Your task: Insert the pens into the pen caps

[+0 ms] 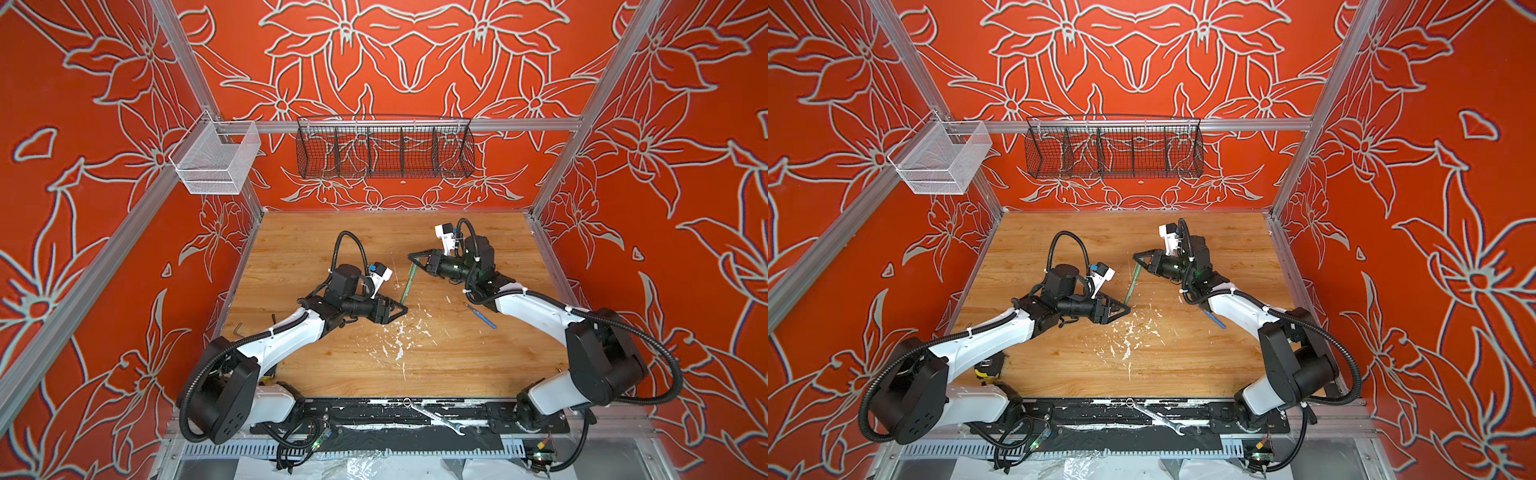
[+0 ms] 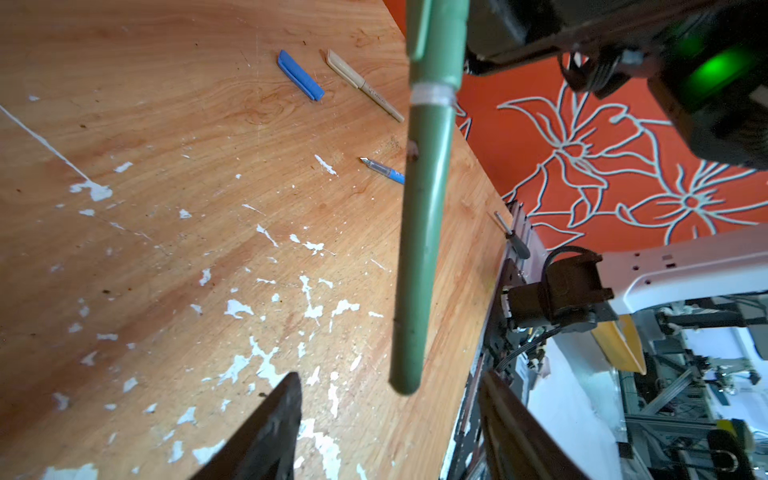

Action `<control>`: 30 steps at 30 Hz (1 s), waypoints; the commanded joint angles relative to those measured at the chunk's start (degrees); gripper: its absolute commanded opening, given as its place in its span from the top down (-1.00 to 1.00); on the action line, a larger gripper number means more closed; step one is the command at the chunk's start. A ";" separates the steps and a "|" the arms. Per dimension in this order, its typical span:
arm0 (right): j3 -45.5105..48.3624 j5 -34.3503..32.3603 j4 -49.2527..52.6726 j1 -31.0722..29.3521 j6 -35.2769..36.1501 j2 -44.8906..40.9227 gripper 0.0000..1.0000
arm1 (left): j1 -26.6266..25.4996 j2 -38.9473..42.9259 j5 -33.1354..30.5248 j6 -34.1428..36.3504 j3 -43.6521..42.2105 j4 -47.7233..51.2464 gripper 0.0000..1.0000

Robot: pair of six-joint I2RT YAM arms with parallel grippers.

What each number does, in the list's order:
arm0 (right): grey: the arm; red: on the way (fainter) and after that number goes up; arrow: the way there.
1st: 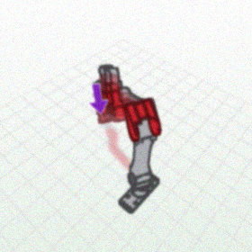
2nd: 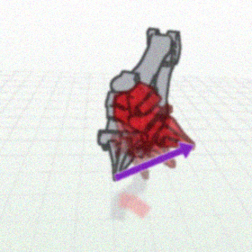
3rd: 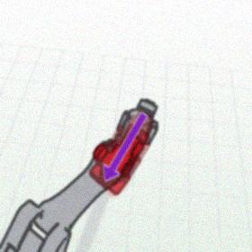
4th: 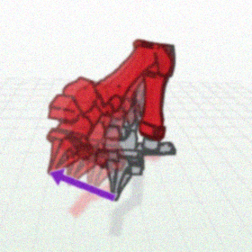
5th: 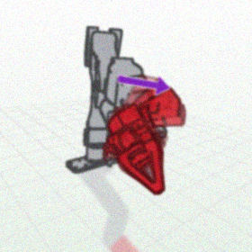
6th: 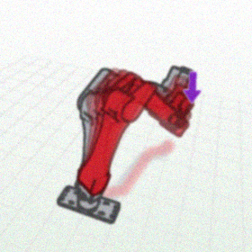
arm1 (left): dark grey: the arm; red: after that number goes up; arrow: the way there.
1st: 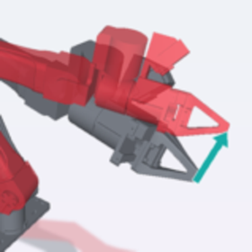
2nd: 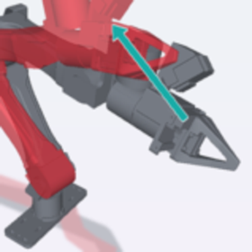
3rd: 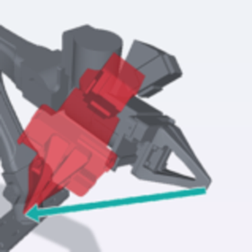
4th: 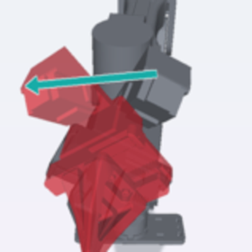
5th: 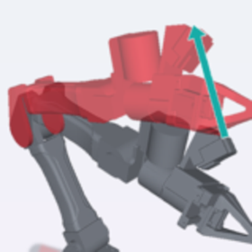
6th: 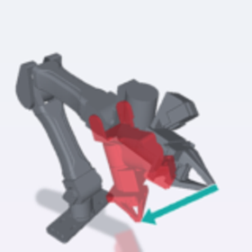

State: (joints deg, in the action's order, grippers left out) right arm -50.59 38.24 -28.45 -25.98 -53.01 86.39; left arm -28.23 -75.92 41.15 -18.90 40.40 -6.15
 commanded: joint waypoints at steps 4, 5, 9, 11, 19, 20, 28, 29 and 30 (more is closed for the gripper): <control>1.65 1.09 -5.94 -0.47 -3.07 1.51 1.00 | -0.95 -1.26 2.45 -2.01 2.13 -4.13 -0.15; 1.87 1.12 -6.75 -0.56 -3.40 1.70 1.00 | -1.00 -1.32 2.45 -2.04 2.22 -4.12 -0.15; 2.14 1.27 -7.27 -0.74 -3.54 2.08 1.00 | -0.95 -1.47 2.45 -2.34 2.72 -4.14 -0.14; 2.38 0.99 -7.77 -0.80 -3.69 2.11 1.00 | -0.95 -1.67 2.52 -2.26 3.18 -4.02 -0.08; 3.28 -0.94 -8.69 -0.91 -3.60 0.81 1.00 | -1.06 -2.20 2.98 -2.34 3.54 -3.73 0.28; 3.45 -1.34 -8.67 -0.92 -3.63 0.50 1.00 | -1.07 -2.24 2.98 -2.29 3.54 -3.69 0.28; 3.35 -2.99 -6.76 -0.85 -2.14 -1.55 1.00 | -1.06 -3.13 3.25 -2.16 3.53 -3.26 0.13; 3.17 -3.11 -6.39 -0.89 -1.98 -1.66 1.00 | -1.04 -3.34 3.24 -2.16 3.62 -3.17 0.13; 3.13 -3.10 -6.26 -0.92 -1.92 -1.75 1.00 | -1.04 -3.43 3.32 -2.15 3.63 -3.09 0.13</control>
State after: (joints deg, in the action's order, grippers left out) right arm -47.51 36.38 -34.92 -26.41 -55.51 86.39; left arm -28.95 -78.50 43.18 -21.30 42.70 -8.93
